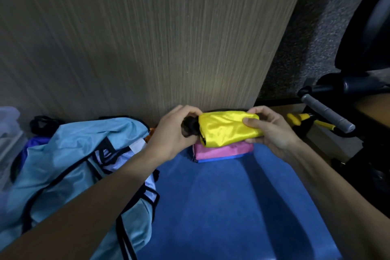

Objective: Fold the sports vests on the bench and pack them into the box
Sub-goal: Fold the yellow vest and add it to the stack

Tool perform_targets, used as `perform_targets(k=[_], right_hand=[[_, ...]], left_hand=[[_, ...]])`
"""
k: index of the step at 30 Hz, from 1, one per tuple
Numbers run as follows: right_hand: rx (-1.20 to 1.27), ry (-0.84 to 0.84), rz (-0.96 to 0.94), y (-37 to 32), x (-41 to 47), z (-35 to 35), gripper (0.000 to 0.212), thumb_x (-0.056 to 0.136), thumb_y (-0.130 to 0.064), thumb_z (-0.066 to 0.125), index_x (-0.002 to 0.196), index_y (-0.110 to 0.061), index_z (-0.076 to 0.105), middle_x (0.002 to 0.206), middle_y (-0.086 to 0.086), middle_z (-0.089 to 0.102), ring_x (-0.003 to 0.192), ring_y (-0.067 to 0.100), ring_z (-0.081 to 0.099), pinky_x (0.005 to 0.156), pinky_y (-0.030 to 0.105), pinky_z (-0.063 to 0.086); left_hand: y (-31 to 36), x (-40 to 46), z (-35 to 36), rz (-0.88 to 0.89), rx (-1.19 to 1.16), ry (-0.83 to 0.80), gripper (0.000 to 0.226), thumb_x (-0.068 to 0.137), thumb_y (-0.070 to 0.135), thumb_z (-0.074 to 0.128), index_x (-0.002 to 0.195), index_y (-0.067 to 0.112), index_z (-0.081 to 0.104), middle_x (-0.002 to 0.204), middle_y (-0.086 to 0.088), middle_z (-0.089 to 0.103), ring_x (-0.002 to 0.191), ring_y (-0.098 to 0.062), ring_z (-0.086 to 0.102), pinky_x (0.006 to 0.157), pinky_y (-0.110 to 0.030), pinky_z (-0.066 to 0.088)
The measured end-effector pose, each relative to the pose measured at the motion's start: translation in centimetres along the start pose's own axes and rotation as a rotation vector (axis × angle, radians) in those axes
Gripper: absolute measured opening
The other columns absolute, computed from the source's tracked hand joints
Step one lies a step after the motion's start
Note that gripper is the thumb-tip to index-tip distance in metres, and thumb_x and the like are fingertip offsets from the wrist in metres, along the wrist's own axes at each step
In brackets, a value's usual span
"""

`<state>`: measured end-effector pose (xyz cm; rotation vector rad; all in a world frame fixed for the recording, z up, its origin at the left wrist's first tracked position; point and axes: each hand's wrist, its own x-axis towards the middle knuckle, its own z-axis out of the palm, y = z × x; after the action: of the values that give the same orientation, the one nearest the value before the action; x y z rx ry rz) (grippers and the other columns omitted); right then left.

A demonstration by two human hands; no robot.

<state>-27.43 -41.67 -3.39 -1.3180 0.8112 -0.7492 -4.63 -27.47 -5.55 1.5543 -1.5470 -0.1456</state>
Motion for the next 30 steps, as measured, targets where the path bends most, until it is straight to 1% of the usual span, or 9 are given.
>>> perform_targets(k=[5,10,12,15,17,18,21,26,30], right_hand=[[0.074,0.026,0.038,3.6,-5.5,1.6,0.019,0.092,-0.005,0.07,0.104,-0.015,0.06,0.09,0.006,0.064,0.071,0.016,0.066,0.054,0.03,0.059],[0.048,0.016,0.199,8.5,-12.3,4.0,0.021,0.09,-0.006,0.072,0.105,-0.012,0.059,0.09,0.01,0.064,0.07,0.017,0.065,0.057,0.033,0.059],[-0.162,0.038,0.12,9.5,-13.3,4.4,0.024,0.088,-0.013,0.078,0.103,-0.016,0.06,0.091,0.01,0.063,0.074,0.018,0.062,0.063,0.034,0.058],[-0.879,0.086,-0.087,9.5,-13.7,4.9,0.033,0.079,-0.036,0.084,0.103,-0.033,0.061,0.112,-0.006,0.053,0.101,0.022,0.053,0.087,0.038,0.048],[-1.291,0.194,-0.279,9.2,-14.2,5.5,0.042,0.075,-0.042,0.082,0.109,-0.032,0.06,0.121,-0.005,0.045,0.106,0.027,0.045,0.086,0.043,0.04],[-1.349,0.216,-0.396,8.9,-14.6,6.1,0.04,0.075,-0.039,0.08,0.108,-0.028,0.061,0.116,-0.002,0.048,0.102,0.029,0.047,0.08,0.042,0.04],[-1.209,0.071,-0.515,8.3,-15.7,9.0,0.024,0.083,-0.038,0.067,0.099,-0.021,0.062,0.094,-0.003,0.056,0.088,0.026,0.057,0.068,0.036,0.044],[-1.263,0.008,-0.271,8.0,-16.2,13.1,0.049,0.077,-0.072,0.062,0.088,-0.025,0.055,0.092,-0.009,0.059,0.085,0.019,0.058,0.068,0.035,0.048],[-1.267,-0.003,-0.18,7.3,-15.8,14.2,0.043,0.073,-0.06,0.072,0.084,-0.021,0.057,0.094,-0.005,0.061,0.087,0.024,0.061,0.067,0.035,0.048]], left_hand=[[1.6,-4.8,-1.6,-0.016,-0.023,-0.046,0.048,0.072,0.0,0.08,0.11,0.026,0.068,0.106,0.012,0.063,0.1,-0.009,0.064,0.08,-0.029,0.056],[1.3,-11.4,-3.3,-0.115,-0.009,-0.254,0.046,0.071,-0.004,0.076,0.107,0.024,0.068,0.1,0.006,0.064,0.07,-0.009,0.064,0.065,-0.024,0.053],[0.9,-14.0,-3.0,-0.151,0.005,-0.312,0.042,0.073,-0.001,0.078,0.107,0.021,0.068,0.099,0.007,0.067,0.07,-0.005,0.064,0.066,-0.021,0.052],[1.2,-16.2,-2.3,-0.263,-0.057,-0.269,0.042,0.076,0.002,0.08,0.112,0.02,0.067,0.104,0.014,0.07,0.077,-0.005,0.068,0.07,-0.021,0.055],[1.7,-16.6,-1.9,-0.325,-0.096,-0.215,0.045,0.075,0.003,0.083,0.113,0.02,0.065,0.104,0.015,0.07,0.079,-0.003,0.068,0.072,-0.024,0.058],[2.0,-16.7,-1.8,-0.339,-0.102,-0.193,0.045,0.075,0.005,0.084,0.113,0.02,0.065,0.103,0.014,0.07,0.079,-0.002,0.068,0.073,-0.026,0.059],[2.5,-17.1,-1.5,-0.368,-0.09,-0.127,0.043,0.075,0.009,0.087,0.11,0.019,0.064,0.098,0.012,0.07,0.076,0.0,0.068,0.074,-0.027,0.06],[2.7,-17.7,-1.6,-0.395,-0.094,-0.036,0.027,0.077,0.007,0.084,0.096,0.016,0.067,0.079,0.01,0.07,0.064,-0.005,0.067,0.065,-0.025,0.057],[2.3,-17.9,-1.5,-0.37,-0.07,-0.039,0.022,0.079,0.002,0.08,0.083,0.022,0.073,0.072,0.008,0.071,0.063,-0.005,0.068,0.059,-0.019,0.05]])
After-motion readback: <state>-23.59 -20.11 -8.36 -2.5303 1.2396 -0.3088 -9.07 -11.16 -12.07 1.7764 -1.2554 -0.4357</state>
